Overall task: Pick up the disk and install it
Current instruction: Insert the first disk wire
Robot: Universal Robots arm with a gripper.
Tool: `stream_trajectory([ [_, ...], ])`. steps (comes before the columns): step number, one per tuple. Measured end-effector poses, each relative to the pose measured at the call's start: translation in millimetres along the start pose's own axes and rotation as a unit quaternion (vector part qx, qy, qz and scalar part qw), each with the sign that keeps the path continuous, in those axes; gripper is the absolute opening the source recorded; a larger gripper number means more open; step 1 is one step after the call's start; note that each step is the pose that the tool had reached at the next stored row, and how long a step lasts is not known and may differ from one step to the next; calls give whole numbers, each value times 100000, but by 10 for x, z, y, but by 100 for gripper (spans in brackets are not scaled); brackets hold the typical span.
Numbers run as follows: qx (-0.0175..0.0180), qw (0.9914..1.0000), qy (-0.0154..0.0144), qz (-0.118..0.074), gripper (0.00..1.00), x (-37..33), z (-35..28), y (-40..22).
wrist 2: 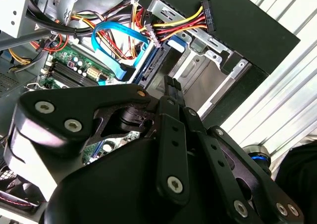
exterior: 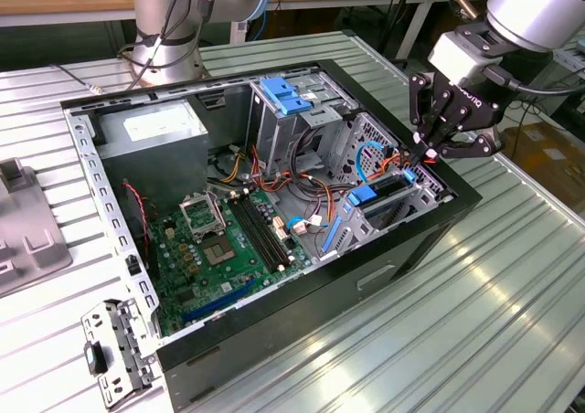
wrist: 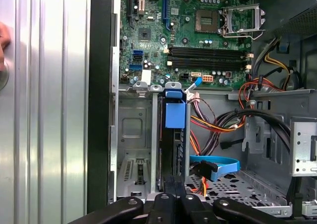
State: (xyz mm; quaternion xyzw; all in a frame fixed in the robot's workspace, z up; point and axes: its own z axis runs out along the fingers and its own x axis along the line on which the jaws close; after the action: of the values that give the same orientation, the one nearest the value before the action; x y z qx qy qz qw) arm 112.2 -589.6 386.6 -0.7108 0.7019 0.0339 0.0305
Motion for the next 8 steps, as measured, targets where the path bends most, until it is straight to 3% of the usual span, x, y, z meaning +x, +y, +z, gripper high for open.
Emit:
stream_trajectory([
  [5, 0, 100000, -1, 3, 11, 0, 0, -1],
  [7, -1, 100000, -2, 1, 24, 0, 0, -1],
  [8, 0, 100000, -1, 2, 24, 0, 0, -1],
])
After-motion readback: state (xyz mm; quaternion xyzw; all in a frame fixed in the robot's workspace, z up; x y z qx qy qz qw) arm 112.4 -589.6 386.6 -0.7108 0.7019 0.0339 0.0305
